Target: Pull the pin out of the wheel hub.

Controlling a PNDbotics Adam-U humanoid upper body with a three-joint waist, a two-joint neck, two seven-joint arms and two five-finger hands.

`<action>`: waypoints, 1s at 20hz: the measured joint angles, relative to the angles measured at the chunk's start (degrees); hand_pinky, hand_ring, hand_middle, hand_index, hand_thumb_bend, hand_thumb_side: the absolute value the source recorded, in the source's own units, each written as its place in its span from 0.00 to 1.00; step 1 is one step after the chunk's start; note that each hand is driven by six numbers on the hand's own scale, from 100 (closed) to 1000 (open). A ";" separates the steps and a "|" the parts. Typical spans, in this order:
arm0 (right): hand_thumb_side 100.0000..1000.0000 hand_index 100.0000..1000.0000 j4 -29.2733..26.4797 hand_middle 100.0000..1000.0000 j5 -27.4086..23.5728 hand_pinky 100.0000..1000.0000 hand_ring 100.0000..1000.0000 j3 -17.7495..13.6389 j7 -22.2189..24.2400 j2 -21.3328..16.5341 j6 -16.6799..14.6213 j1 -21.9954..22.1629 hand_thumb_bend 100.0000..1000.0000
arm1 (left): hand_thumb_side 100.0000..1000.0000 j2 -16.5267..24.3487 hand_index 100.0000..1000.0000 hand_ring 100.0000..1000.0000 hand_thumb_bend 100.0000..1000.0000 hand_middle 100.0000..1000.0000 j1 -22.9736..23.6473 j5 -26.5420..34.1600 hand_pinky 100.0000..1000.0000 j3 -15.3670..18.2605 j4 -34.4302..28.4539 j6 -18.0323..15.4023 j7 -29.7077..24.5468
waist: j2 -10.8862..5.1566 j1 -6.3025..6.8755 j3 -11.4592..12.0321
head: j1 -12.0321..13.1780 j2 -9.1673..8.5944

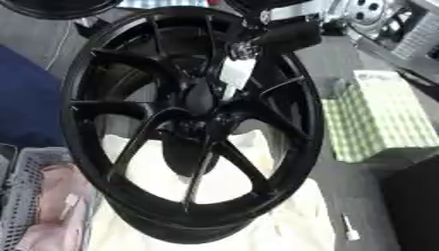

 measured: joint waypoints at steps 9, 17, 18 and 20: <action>0.88 1.00 0.00 0.91 -0.04 0.93 1.00 0.00 -0.17 0.03 0.17 0.30 0.00 | 0.62 -0.03 0.77 0.60 0.00 0.58 -0.11 -0.01 0.68 -0.05 0.00 0.03 -0.18 | 0.66 -0.18 0.20 | -0.05 0.00; 0.87 1.00 0.00 0.91 0.08 0.93 1.00 0.00 -0.28 0.46 0.28 0.48 0.00 | 0.62 -0.05 0.77 0.60 0.00 0.58 -0.33 -0.01 0.68 -0.05 0.00 0.12 -0.30 | 1.05 -0.17 0.34 | -0.23 0.00; 0.87 1.00 0.00 0.91 0.14 0.93 1.00 0.01 -0.29 0.50 0.29 0.49 0.00 | 0.62 -0.05 0.77 0.60 0.00 0.58 -0.43 -0.01 0.68 -0.05 0.00 0.13 -0.31 | 1.09 -0.17 0.36 | -0.24 0.00; 0.87 1.00 0.00 0.91 0.36 0.93 1.00 0.01 -0.37 0.50 0.37 0.52 0.00 | 0.62 -0.06 0.77 0.60 0.00 0.58 -0.51 -0.01 0.68 -0.05 0.00 0.14 -0.33 | 1.13 -0.17 0.40 | -0.24 0.00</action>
